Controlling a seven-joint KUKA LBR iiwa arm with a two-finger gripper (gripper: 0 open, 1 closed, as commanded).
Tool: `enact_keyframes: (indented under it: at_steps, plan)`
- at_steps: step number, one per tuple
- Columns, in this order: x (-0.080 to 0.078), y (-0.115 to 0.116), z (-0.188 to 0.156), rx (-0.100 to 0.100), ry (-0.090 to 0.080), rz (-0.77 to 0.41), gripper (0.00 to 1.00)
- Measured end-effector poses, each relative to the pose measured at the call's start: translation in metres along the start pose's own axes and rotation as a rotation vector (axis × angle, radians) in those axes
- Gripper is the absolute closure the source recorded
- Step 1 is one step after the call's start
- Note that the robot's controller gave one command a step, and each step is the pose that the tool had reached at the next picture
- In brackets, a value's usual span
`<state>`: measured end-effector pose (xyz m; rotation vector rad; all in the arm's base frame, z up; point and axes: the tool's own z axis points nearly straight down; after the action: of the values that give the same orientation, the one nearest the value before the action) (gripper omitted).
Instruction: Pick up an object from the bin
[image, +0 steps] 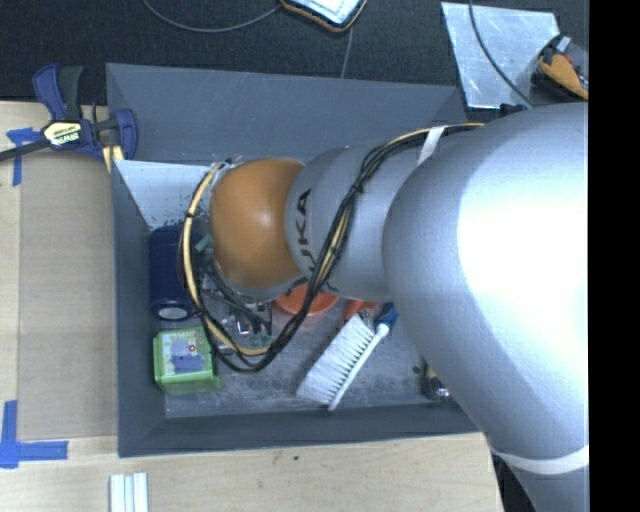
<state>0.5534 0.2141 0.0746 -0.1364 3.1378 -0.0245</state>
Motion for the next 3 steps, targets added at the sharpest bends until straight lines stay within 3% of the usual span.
enact_keyframes:
  at_steps: [1, 2, 3]
  plan:
    - [0.0309, 0.0304, 0.0010, -0.003, -0.004, -0.359, 0.00]
    - [0.0380, 0.0317, 0.0022, -0.001, -0.004, -0.518, 0.00]
    - [0.0309, 0.0297, -0.0018, -0.002, -0.007, -0.407, 1.00]
